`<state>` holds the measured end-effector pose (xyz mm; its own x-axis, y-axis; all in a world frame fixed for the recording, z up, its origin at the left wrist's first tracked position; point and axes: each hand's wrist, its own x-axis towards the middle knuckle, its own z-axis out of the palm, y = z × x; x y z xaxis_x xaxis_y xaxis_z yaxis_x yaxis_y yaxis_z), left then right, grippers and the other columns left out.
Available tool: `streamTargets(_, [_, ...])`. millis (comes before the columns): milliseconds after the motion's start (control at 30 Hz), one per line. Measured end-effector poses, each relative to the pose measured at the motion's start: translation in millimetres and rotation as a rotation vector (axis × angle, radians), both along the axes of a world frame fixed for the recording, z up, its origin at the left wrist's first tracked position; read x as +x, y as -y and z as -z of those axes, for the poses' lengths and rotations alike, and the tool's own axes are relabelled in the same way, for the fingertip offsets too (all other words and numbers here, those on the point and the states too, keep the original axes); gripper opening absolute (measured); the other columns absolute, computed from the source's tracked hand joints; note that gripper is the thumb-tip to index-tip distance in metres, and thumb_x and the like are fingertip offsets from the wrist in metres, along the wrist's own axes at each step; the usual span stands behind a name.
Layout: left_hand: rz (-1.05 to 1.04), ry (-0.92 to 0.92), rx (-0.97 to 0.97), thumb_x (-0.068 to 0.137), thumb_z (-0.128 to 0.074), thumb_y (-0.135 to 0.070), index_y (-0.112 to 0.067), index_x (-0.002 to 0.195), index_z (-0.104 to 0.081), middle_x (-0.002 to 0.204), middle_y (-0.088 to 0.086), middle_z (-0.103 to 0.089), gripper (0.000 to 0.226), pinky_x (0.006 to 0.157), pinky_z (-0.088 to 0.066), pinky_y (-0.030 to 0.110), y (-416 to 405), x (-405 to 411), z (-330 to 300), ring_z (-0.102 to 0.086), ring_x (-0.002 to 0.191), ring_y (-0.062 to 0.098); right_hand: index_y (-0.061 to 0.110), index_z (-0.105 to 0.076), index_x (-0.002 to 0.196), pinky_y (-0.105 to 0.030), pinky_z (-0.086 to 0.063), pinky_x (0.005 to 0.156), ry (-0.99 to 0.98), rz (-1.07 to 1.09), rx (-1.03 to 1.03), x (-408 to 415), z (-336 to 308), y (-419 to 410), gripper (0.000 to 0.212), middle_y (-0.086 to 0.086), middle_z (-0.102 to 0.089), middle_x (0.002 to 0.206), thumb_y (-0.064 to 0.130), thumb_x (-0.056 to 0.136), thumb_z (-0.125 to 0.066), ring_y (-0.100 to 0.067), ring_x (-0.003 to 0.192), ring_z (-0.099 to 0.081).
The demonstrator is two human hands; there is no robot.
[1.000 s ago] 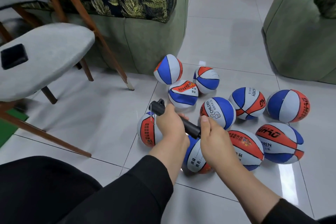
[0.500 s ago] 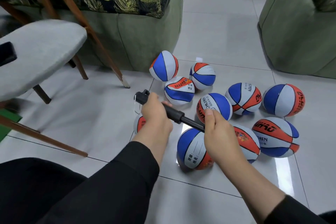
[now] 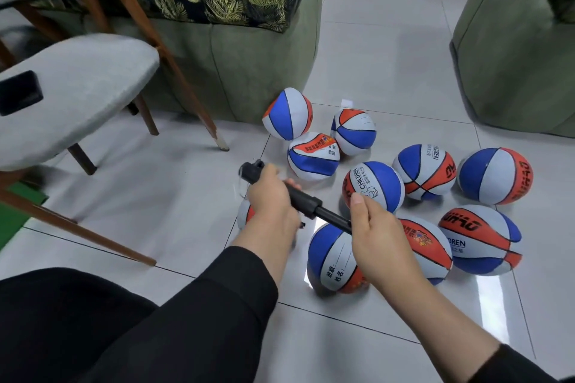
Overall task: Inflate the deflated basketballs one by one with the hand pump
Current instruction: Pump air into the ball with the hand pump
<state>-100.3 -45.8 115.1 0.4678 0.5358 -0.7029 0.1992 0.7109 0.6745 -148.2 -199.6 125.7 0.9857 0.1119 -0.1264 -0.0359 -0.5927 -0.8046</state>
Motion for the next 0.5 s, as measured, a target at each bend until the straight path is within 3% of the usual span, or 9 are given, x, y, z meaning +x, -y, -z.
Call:
streamTargets(167, [0.013,-0.004,-0.006,0.096,-0.060,-0.022,-0.017,0.096,-0.057,0.052,-0.001,-0.059,0.006,0.053,-0.050,0.025,-3.3,4.0,-0.5,-0.057,0.047,0.014,0.027,-0.058,0.094,-0.037,-0.045,0.078,-0.029,0.051,-0.010,0.0,-0.4,9.3,0.037,0.004,-0.061,0.084,0.045,0.108,-0.029,-0.016,0.085,-0.057])
streamTargets(233, [0.045,-0.012,-0.001,0.096,-0.060,-0.026,-0.018,0.095,-0.058,0.053,-0.002,-0.061,0.007,0.059,-0.051,0.028,12.6,0.2,-0.6,-0.058,0.050,0.015,0.025,-0.056,0.088,-0.037,-0.043,0.075,-0.017,0.055,-0.008,-0.3,-1.9,5.6,0.039,0.003,-0.059,0.079,0.043,0.108,-0.028,-0.019,0.082,-0.056])
streamTargets(367, [0.042,0.007,0.004,0.094,-0.060,-0.028,-0.017,0.100,-0.062,0.067,0.003,-0.065,0.012,0.065,-0.054,0.032,39.4,-7.6,2.0,-0.061,0.051,0.015,0.012,-0.059,0.102,-0.041,-0.048,0.073,-0.022,0.075,0.003,5.8,-0.2,-2.4,0.045,-0.005,-0.061,0.082,0.041,0.108,-0.025,-0.024,0.081,-0.057])
streamTargets(500, [0.042,0.035,0.040,0.095,-0.058,-0.024,-0.015,0.094,-0.060,0.059,0.002,-0.064,0.009,0.068,-0.053,0.033,37.1,-8.7,-2.9,-0.060,0.051,0.016,0.018,-0.049,0.084,-0.033,-0.039,0.059,-0.019,0.007,-0.016,8.3,-1.3,-9.7,0.040,-0.003,-0.054,0.071,0.040,0.108,-0.025,-0.016,0.068,-0.051])
